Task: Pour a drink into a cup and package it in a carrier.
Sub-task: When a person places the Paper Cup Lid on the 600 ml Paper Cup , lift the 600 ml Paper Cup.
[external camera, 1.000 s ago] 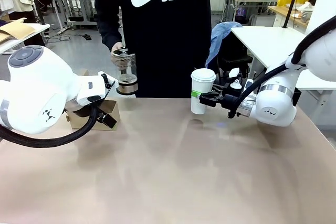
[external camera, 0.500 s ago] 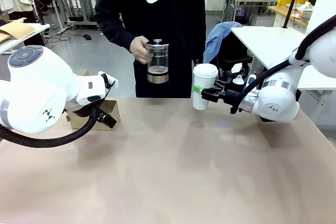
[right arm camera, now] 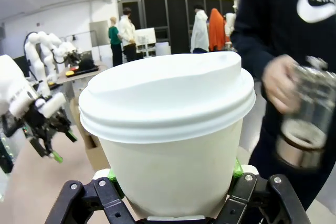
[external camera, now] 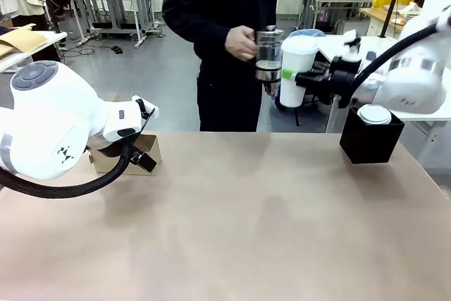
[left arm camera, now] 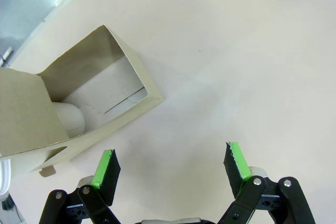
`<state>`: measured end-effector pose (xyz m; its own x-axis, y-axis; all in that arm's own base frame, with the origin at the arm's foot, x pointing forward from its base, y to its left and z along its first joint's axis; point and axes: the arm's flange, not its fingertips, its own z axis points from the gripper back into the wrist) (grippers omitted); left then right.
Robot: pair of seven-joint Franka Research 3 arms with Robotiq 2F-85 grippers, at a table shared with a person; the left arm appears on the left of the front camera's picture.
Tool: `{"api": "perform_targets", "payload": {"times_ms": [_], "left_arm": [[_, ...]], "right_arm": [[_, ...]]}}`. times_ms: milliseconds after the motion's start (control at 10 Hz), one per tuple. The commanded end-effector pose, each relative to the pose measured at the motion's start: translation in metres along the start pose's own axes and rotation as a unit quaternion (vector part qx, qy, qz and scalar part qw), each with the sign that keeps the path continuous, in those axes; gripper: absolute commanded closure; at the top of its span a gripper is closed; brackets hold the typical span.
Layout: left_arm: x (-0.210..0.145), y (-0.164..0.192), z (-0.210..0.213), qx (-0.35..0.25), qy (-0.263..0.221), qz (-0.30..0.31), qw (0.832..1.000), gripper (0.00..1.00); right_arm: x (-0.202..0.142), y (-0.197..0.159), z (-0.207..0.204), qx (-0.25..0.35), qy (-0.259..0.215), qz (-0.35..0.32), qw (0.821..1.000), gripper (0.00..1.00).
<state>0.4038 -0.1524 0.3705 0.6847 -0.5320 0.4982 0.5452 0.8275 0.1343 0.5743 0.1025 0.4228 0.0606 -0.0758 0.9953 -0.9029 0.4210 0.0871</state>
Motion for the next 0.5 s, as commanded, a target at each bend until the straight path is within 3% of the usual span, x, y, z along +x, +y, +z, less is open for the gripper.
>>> {"api": "perform_targets", "payload": {"times_ms": [0,200,400], "left_arm": [[0.0,0.0,0.0,-0.001,0.0,0.001,1.0,0.0],[0.0,0.0,0.0,-0.001,0.0,0.001,1.0,0.0],[0.0,0.0,0.0,-0.001,0.0,0.001,1.0,0.0]], "right_arm": [[0.056,0.016,0.005,0.026,0.018,-0.013,0.999,0.2],[0.108,0.051,0.013,0.057,-0.004,-0.009,0.998,0.2],[0.127,0.076,0.015,0.068,-0.004,-0.005,0.998,0.2]]}}
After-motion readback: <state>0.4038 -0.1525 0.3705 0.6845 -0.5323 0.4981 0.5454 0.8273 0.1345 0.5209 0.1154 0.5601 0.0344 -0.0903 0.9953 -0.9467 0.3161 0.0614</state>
